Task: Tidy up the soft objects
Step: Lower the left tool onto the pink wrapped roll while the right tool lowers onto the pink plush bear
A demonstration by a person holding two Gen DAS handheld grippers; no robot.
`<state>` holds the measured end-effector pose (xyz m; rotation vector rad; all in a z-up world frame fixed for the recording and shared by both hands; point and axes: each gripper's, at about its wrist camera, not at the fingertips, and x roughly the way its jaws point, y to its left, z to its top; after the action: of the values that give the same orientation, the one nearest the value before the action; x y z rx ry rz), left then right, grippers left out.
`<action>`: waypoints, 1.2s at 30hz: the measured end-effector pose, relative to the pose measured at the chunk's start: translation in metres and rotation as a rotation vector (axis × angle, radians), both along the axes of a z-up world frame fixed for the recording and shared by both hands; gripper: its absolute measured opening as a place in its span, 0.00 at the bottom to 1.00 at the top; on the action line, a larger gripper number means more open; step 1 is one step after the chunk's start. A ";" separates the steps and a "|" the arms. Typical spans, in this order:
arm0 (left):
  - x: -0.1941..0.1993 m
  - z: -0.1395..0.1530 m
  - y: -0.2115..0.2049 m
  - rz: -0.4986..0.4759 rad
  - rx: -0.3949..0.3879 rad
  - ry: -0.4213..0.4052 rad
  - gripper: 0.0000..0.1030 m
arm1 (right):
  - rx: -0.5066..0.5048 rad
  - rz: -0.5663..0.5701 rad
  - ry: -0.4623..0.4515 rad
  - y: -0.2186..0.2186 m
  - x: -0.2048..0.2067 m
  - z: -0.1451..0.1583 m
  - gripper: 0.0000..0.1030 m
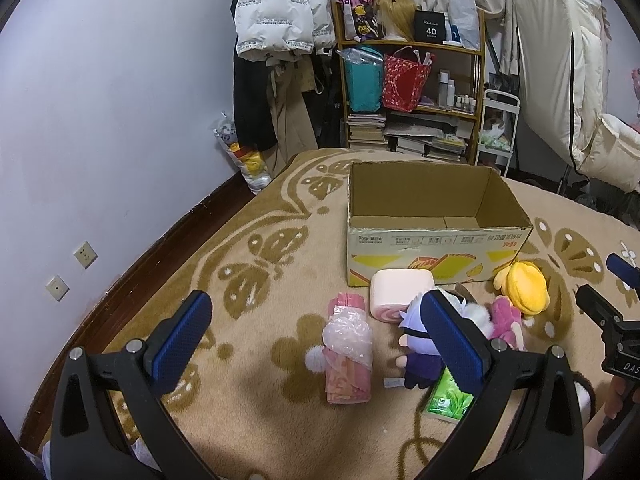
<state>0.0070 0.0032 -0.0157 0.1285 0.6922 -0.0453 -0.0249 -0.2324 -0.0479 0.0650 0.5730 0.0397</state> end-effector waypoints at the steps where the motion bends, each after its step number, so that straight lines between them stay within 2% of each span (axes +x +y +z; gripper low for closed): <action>1: 0.002 0.000 -0.002 -0.002 0.003 0.006 1.00 | -0.001 0.001 0.002 0.000 0.000 -0.001 1.00; 6: 0.004 -0.001 -0.006 0.001 0.042 0.026 1.00 | -0.012 -0.001 0.025 0.004 0.005 0.001 1.00; 17: 0.031 -0.010 -0.008 0.008 0.040 0.073 1.00 | 0.029 0.030 0.062 0.011 0.022 -0.006 1.00; 23: 0.052 -0.020 -0.011 -0.027 0.022 0.114 1.00 | 0.041 0.022 0.103 0.016 0.038 -0.016 1.00; 29: 0.074 -0.032 -0.011 -0.040 -0.028 0.177 1.00 | 0.075 0.016 0.135 0.020 0.055 -0.028 1.00; 36: 0.095 -0.060 -0.011 -0.020 -0.010 0.290 1.00 | 0.059 0.029 0.191 0.026 0.066 -0.046 1.00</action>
<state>0.1022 -0.0080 -0.0760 0.1210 0.9798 -0.0880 0.0412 -0.2068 -0.0936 0.1187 0.7633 0.0798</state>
